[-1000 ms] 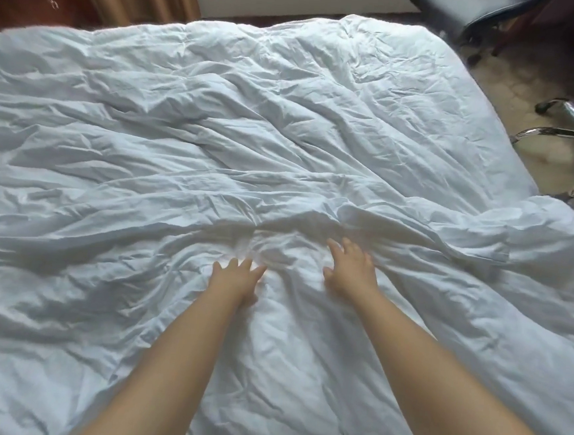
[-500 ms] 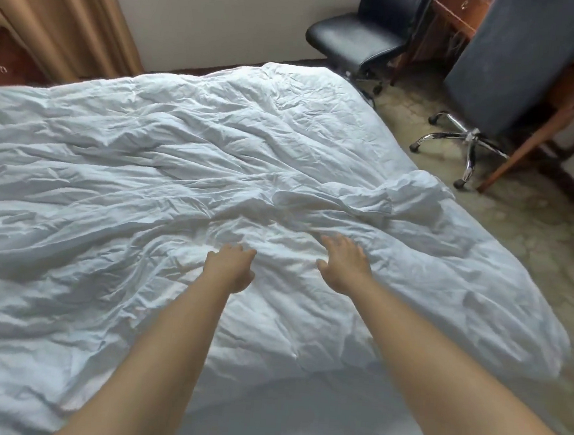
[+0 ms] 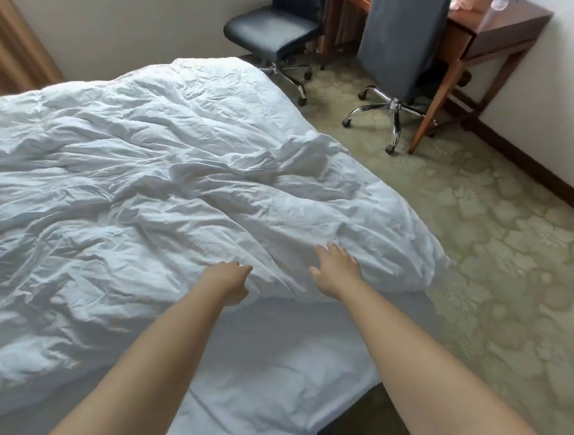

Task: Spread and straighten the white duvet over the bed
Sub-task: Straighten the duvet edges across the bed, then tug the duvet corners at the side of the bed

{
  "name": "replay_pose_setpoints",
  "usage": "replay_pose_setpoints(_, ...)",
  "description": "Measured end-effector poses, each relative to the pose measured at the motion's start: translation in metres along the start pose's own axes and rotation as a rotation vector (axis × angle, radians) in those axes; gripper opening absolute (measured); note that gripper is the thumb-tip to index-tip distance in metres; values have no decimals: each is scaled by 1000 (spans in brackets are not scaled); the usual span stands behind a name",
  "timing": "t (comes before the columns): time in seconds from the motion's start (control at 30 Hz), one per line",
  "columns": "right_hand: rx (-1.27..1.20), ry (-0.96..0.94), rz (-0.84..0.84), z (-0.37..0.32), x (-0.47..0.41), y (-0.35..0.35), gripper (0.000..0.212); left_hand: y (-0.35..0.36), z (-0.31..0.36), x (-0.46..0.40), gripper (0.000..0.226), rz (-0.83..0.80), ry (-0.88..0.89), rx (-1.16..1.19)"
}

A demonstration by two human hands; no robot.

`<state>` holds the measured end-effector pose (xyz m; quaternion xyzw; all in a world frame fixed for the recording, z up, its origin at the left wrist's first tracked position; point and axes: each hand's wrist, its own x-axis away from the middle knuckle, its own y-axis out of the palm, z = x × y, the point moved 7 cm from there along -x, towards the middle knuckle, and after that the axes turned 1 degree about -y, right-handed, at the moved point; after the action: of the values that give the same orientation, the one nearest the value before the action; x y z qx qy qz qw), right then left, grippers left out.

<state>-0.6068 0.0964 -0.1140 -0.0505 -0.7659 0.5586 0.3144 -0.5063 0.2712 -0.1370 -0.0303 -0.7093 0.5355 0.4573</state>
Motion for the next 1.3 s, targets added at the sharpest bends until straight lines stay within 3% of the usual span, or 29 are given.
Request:
replay_pose_setpoints(0.33, -90, -77, -55, 195, 16, -27, 55, -24, 206, -21, 63, -24, -55, 73)
replay_pose_setpoints(0.6, -52, -166, -77, 281, -44, -77, 56, -78, 266, -87, 62, 6, -166, 139)
replay_pose_setpoints(0.93, 76, -375, -128, 333, -179, -134, 56, -129, 341, -209, 64, 13, -290, 320)
replay_pose_setpoints(1.2, 250, -622, -237, 305, -282, -177, 55, -174, 305, -244, 56, -2, -560, 514)
replay_pose_setpoints(1.3, 271, -737, -260, 287, -322, -197, 54, -189, 299, -250, 64, -15, -685, 608)
